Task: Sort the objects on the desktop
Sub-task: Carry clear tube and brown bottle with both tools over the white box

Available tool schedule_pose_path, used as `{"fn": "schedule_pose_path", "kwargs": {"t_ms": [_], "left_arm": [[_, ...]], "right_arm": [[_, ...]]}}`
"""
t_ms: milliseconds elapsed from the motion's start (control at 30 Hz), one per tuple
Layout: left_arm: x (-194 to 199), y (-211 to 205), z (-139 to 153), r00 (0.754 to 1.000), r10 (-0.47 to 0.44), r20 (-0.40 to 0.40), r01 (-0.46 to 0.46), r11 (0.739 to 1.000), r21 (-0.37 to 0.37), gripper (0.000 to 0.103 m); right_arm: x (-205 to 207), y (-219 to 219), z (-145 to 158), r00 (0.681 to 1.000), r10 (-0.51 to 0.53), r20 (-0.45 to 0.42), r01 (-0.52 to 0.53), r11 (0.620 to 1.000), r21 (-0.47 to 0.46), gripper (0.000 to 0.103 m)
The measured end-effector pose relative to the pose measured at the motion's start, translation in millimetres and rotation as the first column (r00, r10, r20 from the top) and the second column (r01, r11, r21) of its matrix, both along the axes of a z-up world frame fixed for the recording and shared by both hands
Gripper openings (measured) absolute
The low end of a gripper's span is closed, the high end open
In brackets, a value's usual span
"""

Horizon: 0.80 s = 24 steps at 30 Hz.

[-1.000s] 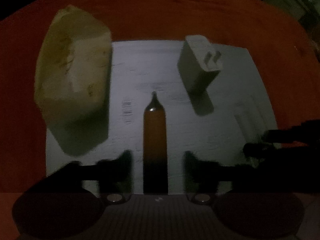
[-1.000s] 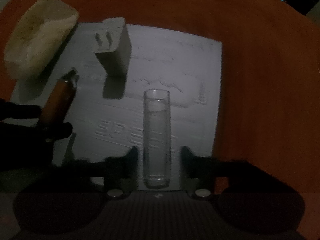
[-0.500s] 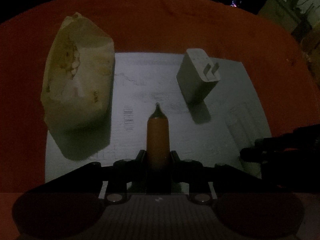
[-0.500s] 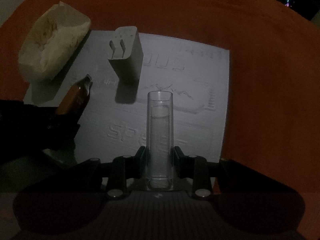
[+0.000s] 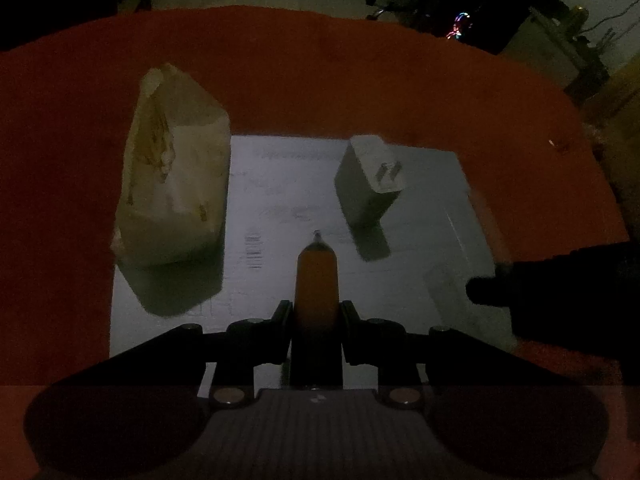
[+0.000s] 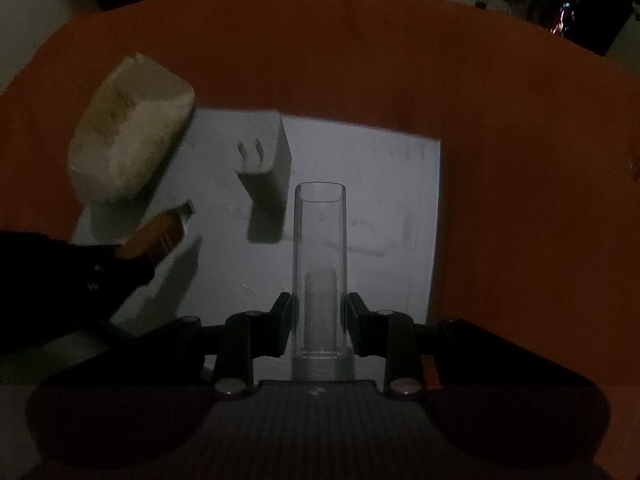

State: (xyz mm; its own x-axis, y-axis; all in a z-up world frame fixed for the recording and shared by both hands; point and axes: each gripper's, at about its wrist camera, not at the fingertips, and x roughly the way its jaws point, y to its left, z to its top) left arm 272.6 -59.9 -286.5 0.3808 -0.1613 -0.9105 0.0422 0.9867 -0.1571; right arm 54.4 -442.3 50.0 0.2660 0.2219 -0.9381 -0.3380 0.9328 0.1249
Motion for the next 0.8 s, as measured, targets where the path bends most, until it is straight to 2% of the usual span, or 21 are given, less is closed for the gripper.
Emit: {"fn": "schedule_pose_path", "kwargs": {"t_ms": [267, 800], "left_arm": [[-18.3, 4.3, 29.4, 0.999, -0.001, 0.047, 0.002, 1.000, -0.015, 0.021], [-67.7, 10.0, 70.8, 0.995, -0.030, 0.095, 0.032, 0.999, -0.018, 0.021]], "right_arm": [[-15.2, 4.2, 36.0, 0.999, 0.023, 0.048, -0.025, 0.999, 0.035, 0.031], [-66.1, 22.9, 83.0, 0.994, 0.062, 0.087, -0.069, 0.994, 0.090, 0.031]]}}
